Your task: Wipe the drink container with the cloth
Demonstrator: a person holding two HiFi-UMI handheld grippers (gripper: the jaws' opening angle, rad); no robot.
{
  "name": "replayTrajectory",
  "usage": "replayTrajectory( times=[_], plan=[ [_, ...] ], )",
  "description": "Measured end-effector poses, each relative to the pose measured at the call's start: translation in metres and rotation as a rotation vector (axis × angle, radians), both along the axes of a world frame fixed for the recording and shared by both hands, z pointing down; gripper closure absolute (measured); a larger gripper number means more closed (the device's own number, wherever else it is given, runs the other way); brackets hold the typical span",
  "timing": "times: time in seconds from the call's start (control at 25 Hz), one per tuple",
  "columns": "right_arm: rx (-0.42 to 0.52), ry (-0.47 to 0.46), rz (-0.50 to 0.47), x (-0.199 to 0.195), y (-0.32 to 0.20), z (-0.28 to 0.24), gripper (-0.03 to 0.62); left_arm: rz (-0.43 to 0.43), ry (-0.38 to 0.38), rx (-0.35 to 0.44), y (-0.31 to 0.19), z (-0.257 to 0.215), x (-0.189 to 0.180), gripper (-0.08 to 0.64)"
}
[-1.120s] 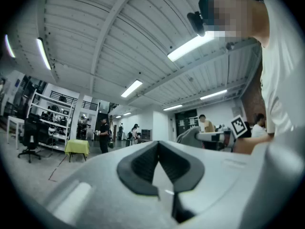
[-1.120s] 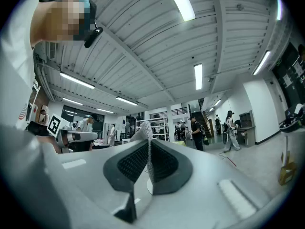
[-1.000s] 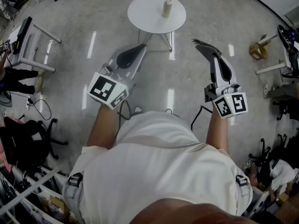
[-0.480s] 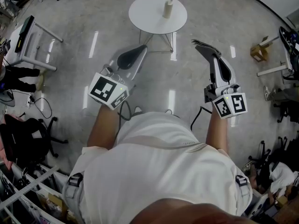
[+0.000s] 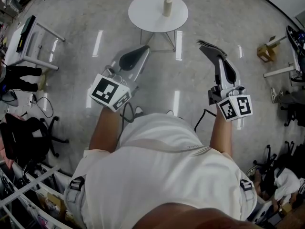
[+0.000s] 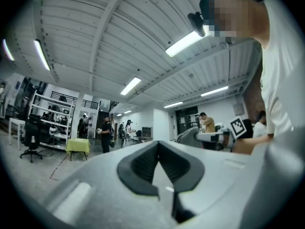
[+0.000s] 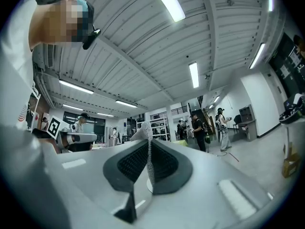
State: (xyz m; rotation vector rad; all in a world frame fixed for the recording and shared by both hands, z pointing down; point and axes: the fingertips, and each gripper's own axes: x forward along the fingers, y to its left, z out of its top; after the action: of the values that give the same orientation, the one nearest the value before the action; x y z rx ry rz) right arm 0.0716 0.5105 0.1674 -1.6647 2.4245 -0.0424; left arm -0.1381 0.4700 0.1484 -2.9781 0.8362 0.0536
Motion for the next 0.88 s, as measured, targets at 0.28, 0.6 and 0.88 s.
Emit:
replayTrajectory(
  times=[0.28, 0.6, 0.88],
  plan=[
    [-0.041, -0.027, -0.013, 0.062, 0.001, 0.028, 0.575, -0.012, -0.016, -0.026, 0.013, 0.023, 0.058, 0.560],
    [-0.092, -0.004, -0.048, 0.068, -0.037, 0.048, 0.575, -0.056, 0.006, -0.064, -0.026, 0.043, 0.060, 0.560],
    [-0.134, 0.024, -0.058, 0.053, -0.125, 0.061, 0.575, -0.048, 0.027, -0.109, -0.113, 0.065, 0.050, 0.560]
  ],
)
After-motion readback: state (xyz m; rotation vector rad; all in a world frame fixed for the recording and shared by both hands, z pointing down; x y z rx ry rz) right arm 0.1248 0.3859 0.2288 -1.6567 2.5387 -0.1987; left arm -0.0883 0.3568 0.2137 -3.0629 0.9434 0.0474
